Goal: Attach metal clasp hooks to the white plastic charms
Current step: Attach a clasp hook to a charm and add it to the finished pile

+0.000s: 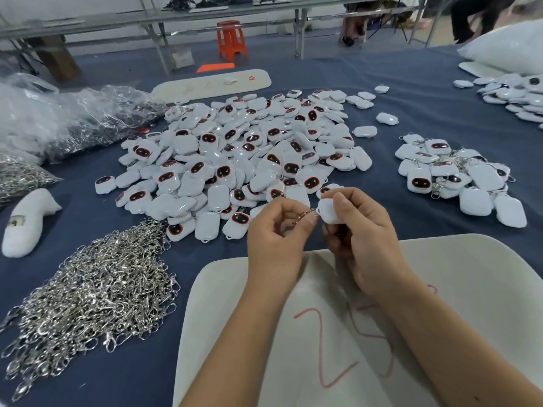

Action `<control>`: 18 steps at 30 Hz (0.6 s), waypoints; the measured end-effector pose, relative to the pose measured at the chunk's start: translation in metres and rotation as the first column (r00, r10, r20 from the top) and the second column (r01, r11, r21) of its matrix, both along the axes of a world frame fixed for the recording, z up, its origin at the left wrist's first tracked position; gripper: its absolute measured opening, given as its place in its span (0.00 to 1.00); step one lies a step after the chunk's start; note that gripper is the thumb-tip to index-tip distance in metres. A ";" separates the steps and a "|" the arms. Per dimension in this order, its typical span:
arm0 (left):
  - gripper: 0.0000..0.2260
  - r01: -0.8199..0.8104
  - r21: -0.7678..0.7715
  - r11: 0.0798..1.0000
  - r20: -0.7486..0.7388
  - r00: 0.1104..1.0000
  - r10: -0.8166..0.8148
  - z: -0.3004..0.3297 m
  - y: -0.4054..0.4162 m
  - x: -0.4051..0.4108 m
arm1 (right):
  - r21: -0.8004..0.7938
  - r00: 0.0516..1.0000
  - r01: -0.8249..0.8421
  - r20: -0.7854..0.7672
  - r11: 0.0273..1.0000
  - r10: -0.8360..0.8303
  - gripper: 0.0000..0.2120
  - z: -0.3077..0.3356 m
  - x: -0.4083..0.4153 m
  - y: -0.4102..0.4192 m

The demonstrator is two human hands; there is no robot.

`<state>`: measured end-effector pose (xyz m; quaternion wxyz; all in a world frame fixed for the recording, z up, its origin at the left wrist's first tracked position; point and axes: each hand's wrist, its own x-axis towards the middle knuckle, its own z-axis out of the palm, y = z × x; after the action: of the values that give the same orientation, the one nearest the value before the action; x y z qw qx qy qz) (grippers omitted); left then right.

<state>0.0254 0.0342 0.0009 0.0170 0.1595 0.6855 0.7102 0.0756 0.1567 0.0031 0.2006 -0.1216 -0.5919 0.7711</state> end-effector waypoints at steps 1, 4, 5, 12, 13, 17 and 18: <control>0.06 0.031 0.071 0.997 0.039 0.999 -0.034 0.000 0.000 0.000 | -0.033 1.000 -0.003 0.011 0.999 0.003 0.10 0.001 0.000 0.001; 0.06 0.053 0.175 0.983 0.059 0.996 -0.064 0.001 -0.001 0.002 | -0.056 0.998 -0.005 0.055 0.998 0.008 0.10 0.002 -0.001 0.001; 0.06 0.051 0.197 0.979 0.056 0.996 -0.063 0.001 -0.001 0.003 | -0.052 0.998 -0.007 0.069 0.999 0.010 0.10 0.002 -0.002 0.001; 0.09 0.040 0.234 0.971 0.070 0.996 -0.057 0.005 -0.004 0.004 | -0.058 0.996 -0.025 0.082 0.998 0.030 0.10 0.003 -0.001 0.002; 0.10 0.045 0.228 0.973 0.075 0.995 -0.064 0.005 -0.005 0.003 | -0.061 0.996 -0.021 0.083 0.998 0.026 0.09 0.003 -0.001 0.002; 0.10 0.041 0.207 0.977 0.113 0.991 -0.065 0.003 -0.006 0.001 | -0.057 0.995 0.019 0.094 0.998 -0.014 0.09 0.005 0.000 0.001; 0.10 0.040 0.200 0.979 0.112 0.992 -0.063 0.003 -0.006 0.000 | -0.048 0.995 0.028 0.093 0.998 -0.024 0.09 0.005 0.000 0.001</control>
<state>0.0252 0.0282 0.0037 0.0599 0.1360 0.6050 0.7822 0.0761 0.1576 0.0079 0.1800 -0.1698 -0.5797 0.7764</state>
